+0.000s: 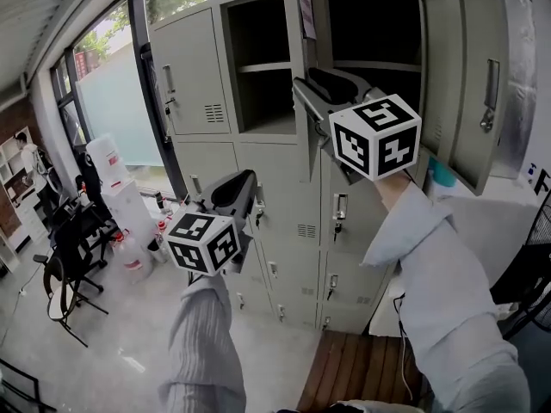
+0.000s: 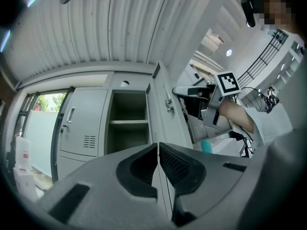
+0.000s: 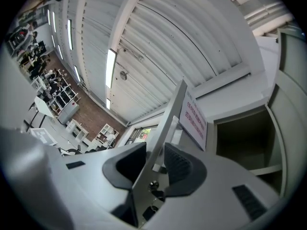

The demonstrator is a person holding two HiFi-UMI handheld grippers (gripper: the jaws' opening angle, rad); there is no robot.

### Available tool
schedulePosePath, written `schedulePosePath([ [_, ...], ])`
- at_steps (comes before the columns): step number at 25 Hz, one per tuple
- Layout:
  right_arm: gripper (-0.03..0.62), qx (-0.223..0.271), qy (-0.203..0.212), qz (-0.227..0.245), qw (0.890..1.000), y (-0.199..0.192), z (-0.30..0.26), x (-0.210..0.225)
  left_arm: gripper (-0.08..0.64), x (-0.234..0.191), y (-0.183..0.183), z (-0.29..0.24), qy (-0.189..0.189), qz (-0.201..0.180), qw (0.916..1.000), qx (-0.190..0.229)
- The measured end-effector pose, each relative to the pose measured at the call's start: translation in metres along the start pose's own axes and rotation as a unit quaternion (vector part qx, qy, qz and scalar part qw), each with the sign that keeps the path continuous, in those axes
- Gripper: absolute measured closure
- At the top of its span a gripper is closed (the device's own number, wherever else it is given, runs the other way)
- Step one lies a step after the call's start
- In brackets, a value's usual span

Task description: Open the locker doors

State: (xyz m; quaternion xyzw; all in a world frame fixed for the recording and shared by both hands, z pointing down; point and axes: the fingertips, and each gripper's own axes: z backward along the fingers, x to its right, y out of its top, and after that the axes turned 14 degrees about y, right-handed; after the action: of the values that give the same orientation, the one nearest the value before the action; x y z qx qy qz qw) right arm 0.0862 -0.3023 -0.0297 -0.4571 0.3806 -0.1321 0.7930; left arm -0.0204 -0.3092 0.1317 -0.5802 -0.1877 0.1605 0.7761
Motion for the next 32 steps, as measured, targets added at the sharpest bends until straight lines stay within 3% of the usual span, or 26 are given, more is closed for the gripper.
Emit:
schedulePosePath([
  [14,0.512,-0.006,-0.026,0.011,1.0,-0.002,0.061,0.035,0.543,0.044,-0.002,-0.022,-0.021,0.0,0.9998,-0.002],
  [19,0.518,-0.006,-0.043,-0.007,0.999,-0.006,0.081,0.05,0.543,0.055,-0.003,-0.025,-0.028,0.002,0.9996,-0.002],
  [32,0.52,0.004,-0.046,-0.023,0.999,-0.006,0.081,0.051,0.543,0.054,-0.013,-0.023,-0.024,0.003,0.9996,-0.013],
])
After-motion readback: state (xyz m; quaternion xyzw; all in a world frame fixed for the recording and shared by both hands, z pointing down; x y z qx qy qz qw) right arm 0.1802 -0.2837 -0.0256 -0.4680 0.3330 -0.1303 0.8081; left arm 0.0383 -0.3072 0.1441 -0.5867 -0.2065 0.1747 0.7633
